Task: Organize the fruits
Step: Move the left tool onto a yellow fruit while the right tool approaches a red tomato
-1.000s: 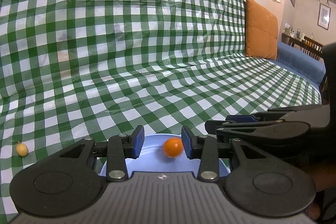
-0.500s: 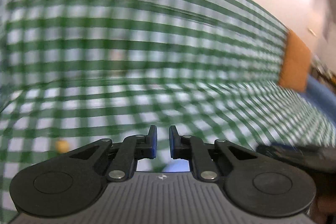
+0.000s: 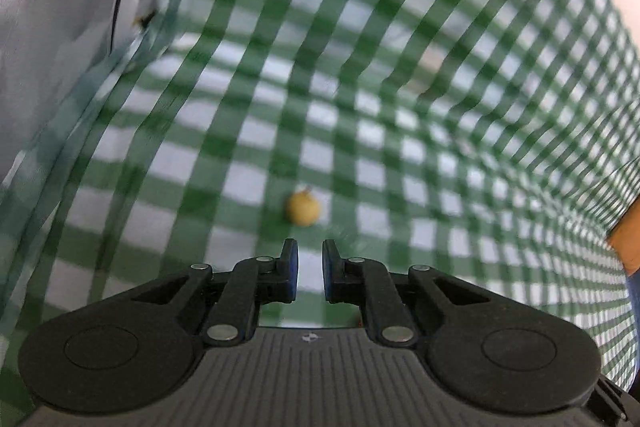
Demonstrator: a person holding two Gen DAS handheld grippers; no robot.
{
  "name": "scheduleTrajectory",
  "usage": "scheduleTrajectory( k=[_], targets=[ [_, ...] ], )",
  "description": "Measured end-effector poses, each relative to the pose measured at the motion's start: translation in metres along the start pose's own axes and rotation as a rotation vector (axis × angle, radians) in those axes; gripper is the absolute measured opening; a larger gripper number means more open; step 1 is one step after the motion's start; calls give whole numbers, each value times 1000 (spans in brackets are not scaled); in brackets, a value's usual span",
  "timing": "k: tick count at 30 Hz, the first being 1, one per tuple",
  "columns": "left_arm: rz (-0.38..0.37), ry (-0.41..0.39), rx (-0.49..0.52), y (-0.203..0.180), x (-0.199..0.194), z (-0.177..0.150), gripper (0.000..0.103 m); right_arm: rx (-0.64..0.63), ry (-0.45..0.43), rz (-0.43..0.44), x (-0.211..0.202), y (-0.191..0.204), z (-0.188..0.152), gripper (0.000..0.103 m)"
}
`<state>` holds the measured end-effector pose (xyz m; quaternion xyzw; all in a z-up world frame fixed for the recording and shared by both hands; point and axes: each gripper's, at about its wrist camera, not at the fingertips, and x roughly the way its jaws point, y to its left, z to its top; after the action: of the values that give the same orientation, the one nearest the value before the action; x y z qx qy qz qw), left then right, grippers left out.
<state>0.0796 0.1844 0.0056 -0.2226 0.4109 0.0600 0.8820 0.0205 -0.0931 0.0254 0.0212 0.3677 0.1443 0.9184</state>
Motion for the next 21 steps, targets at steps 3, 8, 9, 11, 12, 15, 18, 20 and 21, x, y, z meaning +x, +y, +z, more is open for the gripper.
scheduleTrajectory(
  k=[3, 8, 9, 11, 12, 15, 18, 20, 21],
  targets=[
    [12, 77, 9, 11, 4, -7, 13, -51, 66, 48, 19, 27, -3, 20],
    [-22, 161, 84, 12, 2, -18, 22, -129, 161, 34, 52, 58, -10, 26],
    [-30, 169, 96, 12, 0, -21, 25, -146, 172, 17, 58, 63, -11, 30],
    [-51, 186, 105, 15, -3, -26, 27, -179, 192, -22, 69, 70, -14, 36],
    [-65, 197, 103, 17, -4, -28, 27, -188, 201, -39, 74, 72, -16, 36],
    [-90, 224, 99, 14, 3, -28, 27, -193, 227, -63, 88, 73, -20, 36],
    [-94, 242, 99, 14, 5, -31, 27, -229, 229, -75, 96, 79, -23, 35],
    [-92, 257, 108, 12, 8, -31, 27, -242, 225, -80, 95, 77, -27, 31],
    [-89, 263, 116, 11, 8, -32, 27, -237, 224, -75, 92, 75, -29, 30]
  ],
)
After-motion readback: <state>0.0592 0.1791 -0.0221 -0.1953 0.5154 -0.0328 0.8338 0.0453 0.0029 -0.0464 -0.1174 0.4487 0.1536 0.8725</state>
